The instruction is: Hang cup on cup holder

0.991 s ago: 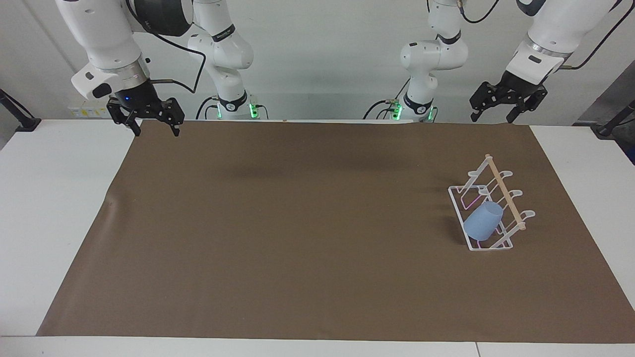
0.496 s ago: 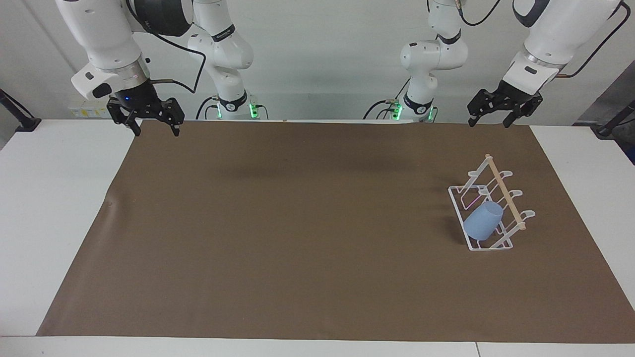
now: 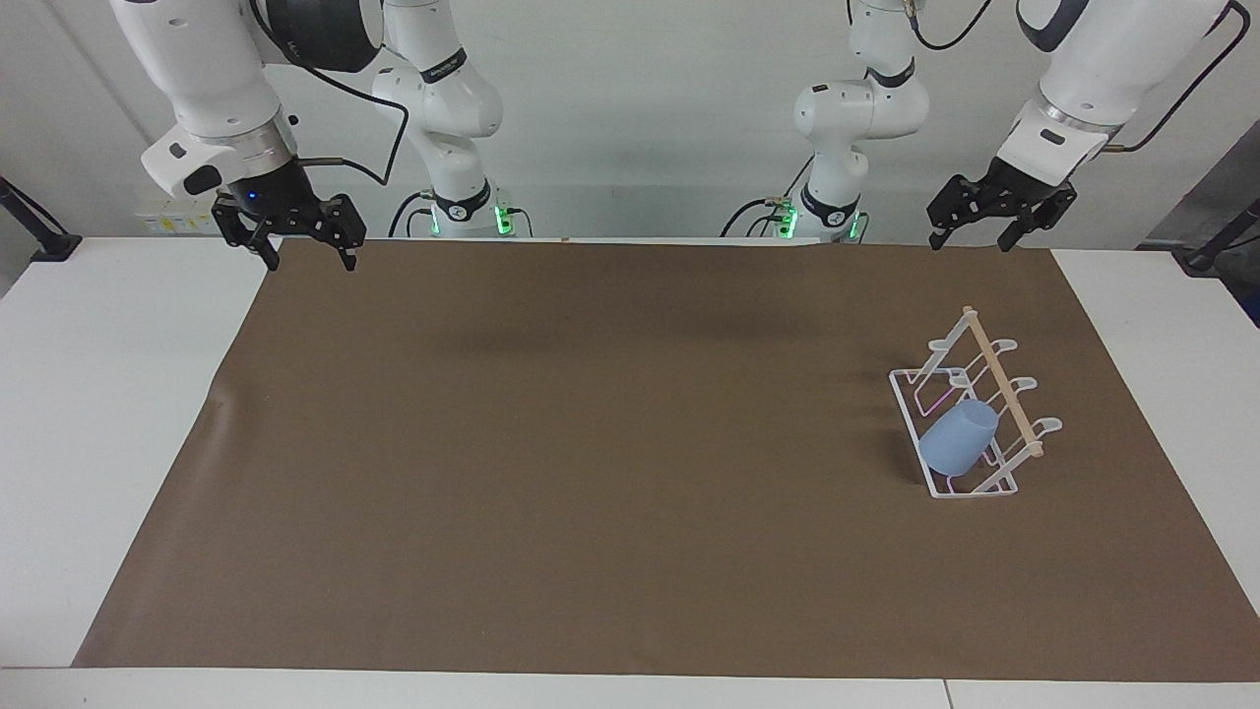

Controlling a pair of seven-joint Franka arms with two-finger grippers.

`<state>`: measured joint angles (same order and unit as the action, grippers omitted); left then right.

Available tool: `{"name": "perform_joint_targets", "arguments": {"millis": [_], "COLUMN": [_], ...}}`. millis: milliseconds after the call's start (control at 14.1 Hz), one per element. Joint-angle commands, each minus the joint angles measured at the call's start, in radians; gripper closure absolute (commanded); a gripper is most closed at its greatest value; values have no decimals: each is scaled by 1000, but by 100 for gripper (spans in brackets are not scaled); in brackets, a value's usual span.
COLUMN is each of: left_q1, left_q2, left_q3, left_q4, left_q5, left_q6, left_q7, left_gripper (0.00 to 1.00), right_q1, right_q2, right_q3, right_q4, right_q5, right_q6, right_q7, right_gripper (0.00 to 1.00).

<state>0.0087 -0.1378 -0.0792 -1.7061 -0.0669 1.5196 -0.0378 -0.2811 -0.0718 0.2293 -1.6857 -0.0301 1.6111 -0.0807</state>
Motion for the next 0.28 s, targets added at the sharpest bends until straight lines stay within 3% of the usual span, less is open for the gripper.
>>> {"name": "perform_joint_targets", "arguments": {"millis": [0,212], "left_q1": [11,13], "left_q2": [-32,-34], "left_q3": [-5,-5], "left_q4": [-35,-35], "left_q5": [-1,-2], "left_q6": [5,2], "left_q7": [1,3], "left_gripper": [0,0], "right_q1": [-9,-9], "right_q2": [-26,-26], "right_q3": [7,5], "right_q4": [-29,-29], "right_q5": [3,3], "right_q6": [10,10], "right_q7": [9,9], "right_gripper": [0,0]}}
